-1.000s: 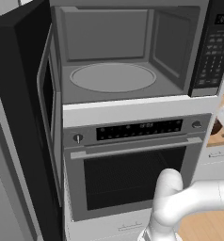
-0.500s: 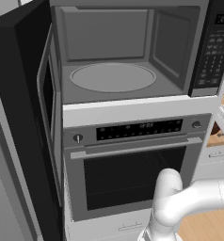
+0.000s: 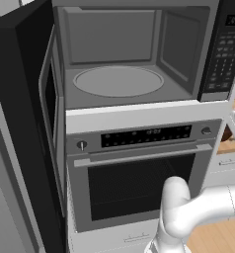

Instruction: Open the microwave, place the bowl with waffle inside the microwave, then close the microwave door and turn it on.

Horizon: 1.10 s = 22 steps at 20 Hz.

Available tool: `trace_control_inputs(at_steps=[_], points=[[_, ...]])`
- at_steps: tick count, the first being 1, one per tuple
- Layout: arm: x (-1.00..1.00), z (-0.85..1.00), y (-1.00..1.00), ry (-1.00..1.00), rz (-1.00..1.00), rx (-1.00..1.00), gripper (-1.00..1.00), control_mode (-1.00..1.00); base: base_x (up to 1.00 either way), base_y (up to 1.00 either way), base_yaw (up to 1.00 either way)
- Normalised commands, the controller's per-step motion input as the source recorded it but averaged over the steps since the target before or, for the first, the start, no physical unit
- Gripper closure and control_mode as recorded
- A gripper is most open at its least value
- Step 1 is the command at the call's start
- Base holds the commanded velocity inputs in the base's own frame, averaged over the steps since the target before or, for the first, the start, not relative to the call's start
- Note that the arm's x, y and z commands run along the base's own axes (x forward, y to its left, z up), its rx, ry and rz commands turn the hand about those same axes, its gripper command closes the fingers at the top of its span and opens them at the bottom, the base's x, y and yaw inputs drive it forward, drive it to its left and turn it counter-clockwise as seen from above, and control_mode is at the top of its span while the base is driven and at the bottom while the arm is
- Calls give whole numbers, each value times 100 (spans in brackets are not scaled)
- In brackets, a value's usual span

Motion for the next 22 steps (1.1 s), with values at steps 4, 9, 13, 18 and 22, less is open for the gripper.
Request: trace_control_inputs(at_steps=[4, 9, 13, 18, 22], points=[[34, -12, -15, 0, -6, -1, -100, -100, 0, 0, 0], [25, -28, -1, 0, -1, -3, -100, -100, 0, 0, 0], [0, -37, 0, 4, 0, -4, -100, -100, 0, 0, 0], [0, -11, 0, 3, 0, -2, -100, -100, 0, 0, 0], [0, 0, 0, 0, 0, 0, -100, -100, 0, 0, 0]])
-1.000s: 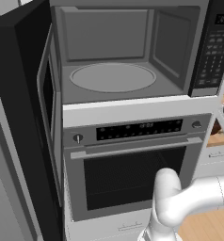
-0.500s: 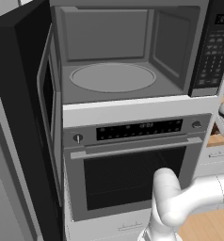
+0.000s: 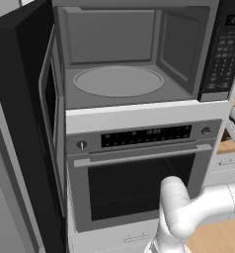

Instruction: Open the microwave, place the bowl with waffle inside the microwave, then close the microwave door and turn it on.

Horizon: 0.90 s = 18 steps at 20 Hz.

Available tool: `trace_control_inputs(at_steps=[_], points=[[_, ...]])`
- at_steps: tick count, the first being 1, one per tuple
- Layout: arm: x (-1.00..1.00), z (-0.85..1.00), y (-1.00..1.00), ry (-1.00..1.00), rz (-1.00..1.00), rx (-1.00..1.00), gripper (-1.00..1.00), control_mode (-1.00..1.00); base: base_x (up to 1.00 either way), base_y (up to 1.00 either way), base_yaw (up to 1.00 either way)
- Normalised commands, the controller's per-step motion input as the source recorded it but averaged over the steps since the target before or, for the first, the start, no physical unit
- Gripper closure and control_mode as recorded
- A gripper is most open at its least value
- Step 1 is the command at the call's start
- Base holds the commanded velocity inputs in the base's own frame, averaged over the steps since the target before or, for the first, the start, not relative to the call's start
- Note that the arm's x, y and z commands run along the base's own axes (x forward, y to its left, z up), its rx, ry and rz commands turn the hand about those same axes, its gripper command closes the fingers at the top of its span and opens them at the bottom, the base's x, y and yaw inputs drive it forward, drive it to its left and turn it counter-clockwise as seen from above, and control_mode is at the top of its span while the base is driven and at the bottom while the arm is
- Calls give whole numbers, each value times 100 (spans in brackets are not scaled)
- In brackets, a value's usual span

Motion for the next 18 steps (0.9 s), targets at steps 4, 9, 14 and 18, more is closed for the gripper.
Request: trace_control_inputs(at_steps=[4, 9, 14, 18], points=[[0, 0, 0, 0, 0, 0, 100, -100, 0, 0, 0], [0, 0, 0, 0, 0, 0, 100, -100, 0, 0, 0], [0, 0, 0, 0, 0, 0, 100, -100, 0, 0, 0], [0, 0, 0, 0, 0, 0, 100, -100, 0, 0, 0]])
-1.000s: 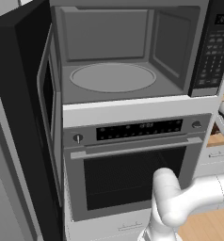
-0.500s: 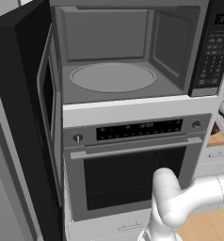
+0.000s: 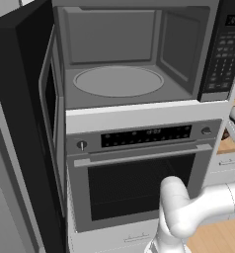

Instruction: Open the microwave, place the bowl with waffle inside the microwave, then close the microwave door and turn it on.

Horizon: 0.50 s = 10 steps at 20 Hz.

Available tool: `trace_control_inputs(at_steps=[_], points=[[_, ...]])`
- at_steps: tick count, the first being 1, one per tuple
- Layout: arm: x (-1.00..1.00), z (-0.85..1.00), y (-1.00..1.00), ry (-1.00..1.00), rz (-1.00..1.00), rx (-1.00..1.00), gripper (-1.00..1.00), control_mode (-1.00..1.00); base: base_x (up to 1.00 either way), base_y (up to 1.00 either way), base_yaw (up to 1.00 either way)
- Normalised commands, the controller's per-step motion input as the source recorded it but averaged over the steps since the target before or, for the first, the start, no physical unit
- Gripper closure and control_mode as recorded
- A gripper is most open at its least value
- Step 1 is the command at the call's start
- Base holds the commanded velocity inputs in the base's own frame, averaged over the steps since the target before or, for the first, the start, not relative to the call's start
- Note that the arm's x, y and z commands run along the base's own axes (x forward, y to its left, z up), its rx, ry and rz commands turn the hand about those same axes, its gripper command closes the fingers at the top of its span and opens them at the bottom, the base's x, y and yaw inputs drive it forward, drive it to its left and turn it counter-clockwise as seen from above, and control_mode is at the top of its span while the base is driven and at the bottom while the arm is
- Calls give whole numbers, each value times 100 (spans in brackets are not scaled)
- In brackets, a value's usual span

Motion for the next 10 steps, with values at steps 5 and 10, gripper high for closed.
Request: trace_control_inputs(at_steps=[5, 10], points=[[-5, 6, -9, -2, 0, 0, 100, -100, 0, 0, 0], [-13, 62, -14, -4, -12, 0, 100, -100, 0, 0, 0]])
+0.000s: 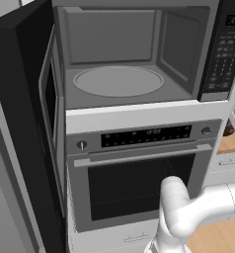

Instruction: Open the microwave, place the bowl with waffle inside the microwave, then close the microwave door and turn it on.

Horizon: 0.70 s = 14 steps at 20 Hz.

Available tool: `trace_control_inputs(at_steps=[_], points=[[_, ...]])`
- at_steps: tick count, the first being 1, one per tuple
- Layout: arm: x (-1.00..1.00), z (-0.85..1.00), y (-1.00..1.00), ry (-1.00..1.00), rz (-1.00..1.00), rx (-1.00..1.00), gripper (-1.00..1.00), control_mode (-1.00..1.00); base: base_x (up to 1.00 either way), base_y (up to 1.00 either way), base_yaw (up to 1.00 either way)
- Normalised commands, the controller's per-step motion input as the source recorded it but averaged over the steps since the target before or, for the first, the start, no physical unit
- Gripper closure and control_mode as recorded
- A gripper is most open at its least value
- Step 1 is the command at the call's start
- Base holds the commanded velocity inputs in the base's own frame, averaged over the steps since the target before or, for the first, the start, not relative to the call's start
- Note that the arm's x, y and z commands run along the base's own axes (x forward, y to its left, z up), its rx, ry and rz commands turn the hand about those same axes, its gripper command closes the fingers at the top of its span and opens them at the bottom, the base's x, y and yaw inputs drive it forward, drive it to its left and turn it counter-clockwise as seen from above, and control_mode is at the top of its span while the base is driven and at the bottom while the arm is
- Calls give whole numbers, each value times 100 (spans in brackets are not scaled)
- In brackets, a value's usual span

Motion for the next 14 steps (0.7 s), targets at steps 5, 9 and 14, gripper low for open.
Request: trace_control_inputs(at_steps=[5, 9, 14], points=[[-37, 69, -30, -7, -21, -2, 100, -100, 0, 0, 0], [-94, 34, -34, -9, -24, -10, 100, -100, 0, 0, 0], [-100, 38, -18, -3, -14, -10, 100, -100, 0, 0, 0]])
